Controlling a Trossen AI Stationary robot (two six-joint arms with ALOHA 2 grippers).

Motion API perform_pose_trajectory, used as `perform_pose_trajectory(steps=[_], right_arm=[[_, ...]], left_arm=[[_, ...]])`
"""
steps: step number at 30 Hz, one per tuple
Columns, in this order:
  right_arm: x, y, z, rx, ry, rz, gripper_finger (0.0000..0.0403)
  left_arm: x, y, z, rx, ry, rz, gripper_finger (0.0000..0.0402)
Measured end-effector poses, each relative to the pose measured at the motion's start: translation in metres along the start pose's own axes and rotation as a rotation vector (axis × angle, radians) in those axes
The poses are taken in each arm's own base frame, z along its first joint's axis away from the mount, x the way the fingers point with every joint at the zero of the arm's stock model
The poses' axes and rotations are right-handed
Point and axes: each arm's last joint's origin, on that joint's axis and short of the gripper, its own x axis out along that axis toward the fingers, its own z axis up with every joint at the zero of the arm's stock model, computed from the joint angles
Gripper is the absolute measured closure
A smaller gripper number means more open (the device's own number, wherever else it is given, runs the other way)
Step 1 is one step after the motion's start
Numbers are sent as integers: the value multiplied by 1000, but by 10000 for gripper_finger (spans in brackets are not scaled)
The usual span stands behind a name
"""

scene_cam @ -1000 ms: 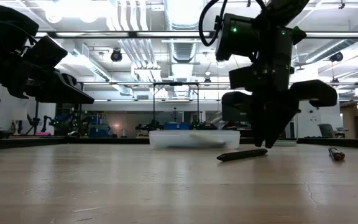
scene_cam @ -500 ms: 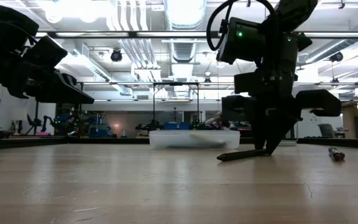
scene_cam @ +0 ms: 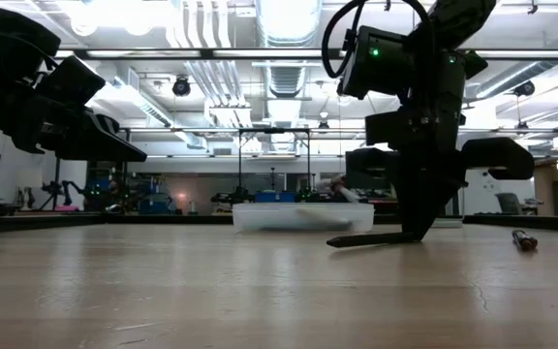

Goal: Pick & place school supplies into a supply box
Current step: Put the black pen into the black box

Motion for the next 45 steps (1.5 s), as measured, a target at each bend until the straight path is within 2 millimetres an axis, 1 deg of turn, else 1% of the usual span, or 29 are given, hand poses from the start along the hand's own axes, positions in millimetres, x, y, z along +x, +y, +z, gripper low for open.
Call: perform_pose_trajectory(steps=[4, 8, 14, 17, 31, 36, 40, 45], right_arm=[[-2, -1, 3, 2, -3, -2, 388], [-6, -6, 9, 8, -17, -28, 389], [-8, -7, 11, 0, 52, -183, 398], [-9, -8, 11, 18, 71, -227, 397], [-11, -10, 14, 20, 52, -235, 395], [-12, -14, 22, 2, -29, -271, 394], [-13, -16, 29, -36, -112, -256, 381], [-14, -16, 32, -58, -164, -233, 341]], left_arm=[[0, 0, 0, 0, 0, 0, 349], [0, 0, 0, 0, 0, 0, 349], [0, 0, 0, 0, 0, 0, 349], [0, 0, 0, 0, 0, 0, 349], [0, 0, 0, 0, 0, 0, 349], [0, 0, 0, 0, 0, 0, 349], [0, 0, 0, 0, 0, 0, 349], [0, 0, 0, 0, 1, 0, 349]])
